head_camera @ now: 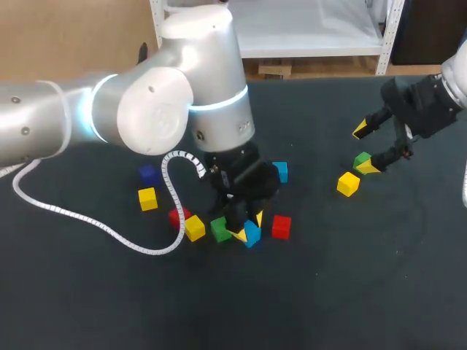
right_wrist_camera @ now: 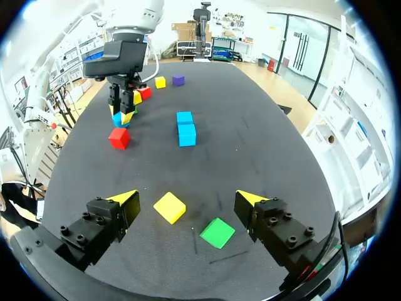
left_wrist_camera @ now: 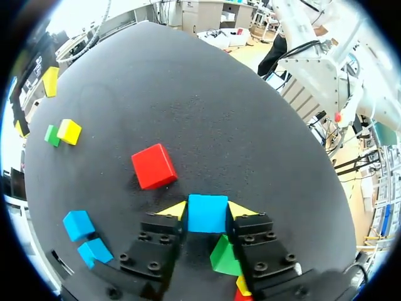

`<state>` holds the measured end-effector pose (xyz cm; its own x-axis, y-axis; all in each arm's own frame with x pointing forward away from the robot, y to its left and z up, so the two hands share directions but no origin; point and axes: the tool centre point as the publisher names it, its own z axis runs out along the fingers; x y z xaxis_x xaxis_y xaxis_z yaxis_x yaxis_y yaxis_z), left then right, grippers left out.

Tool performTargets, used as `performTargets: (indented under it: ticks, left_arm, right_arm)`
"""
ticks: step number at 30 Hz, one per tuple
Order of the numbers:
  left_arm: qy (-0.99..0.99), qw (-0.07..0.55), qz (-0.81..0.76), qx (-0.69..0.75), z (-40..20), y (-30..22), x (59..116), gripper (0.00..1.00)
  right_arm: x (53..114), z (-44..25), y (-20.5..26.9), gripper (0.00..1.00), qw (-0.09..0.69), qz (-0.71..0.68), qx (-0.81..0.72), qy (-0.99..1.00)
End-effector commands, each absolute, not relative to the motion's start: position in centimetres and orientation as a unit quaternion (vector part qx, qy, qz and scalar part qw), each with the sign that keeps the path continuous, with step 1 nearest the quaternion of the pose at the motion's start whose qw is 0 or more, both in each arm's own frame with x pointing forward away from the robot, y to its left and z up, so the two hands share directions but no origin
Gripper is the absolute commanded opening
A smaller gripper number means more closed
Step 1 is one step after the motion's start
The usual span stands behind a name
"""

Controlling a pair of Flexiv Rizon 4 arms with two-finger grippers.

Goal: Place the blue cubes, place green cubes on the blue cubes, place the yellow cubes on the green cubes, then place the red cubes on the yellow cubes, and place purple cube on the red cubes.

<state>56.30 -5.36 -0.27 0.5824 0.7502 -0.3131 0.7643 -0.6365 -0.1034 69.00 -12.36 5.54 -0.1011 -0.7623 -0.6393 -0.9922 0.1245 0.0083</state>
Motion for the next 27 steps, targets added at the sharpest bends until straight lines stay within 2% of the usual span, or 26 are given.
performTargets:
  ticks: [1,14,27]
  left_arm:
    - [0.428,0.019,-0.163,0.889,-0.2,-5.0,56.4,0.0]
    - [0.487,0.046,-0.122,0.864,4.9,-2.8,61.6,0.0]
    - [0.598,0.042,-0.122,0.791,5.5,-2.2,68.2,0.0]
  right_arm:
    - [69.1,5.5,-12.4,1.0,0.253,0.229,-0.621,0.705]
    - [69.1,5.5,-12.4,1.0,0.253,0.229,-0.621,0.705]
    - [69.1,5.5,-12.4,1.0,0.253,0.229,-0.621,0.705]
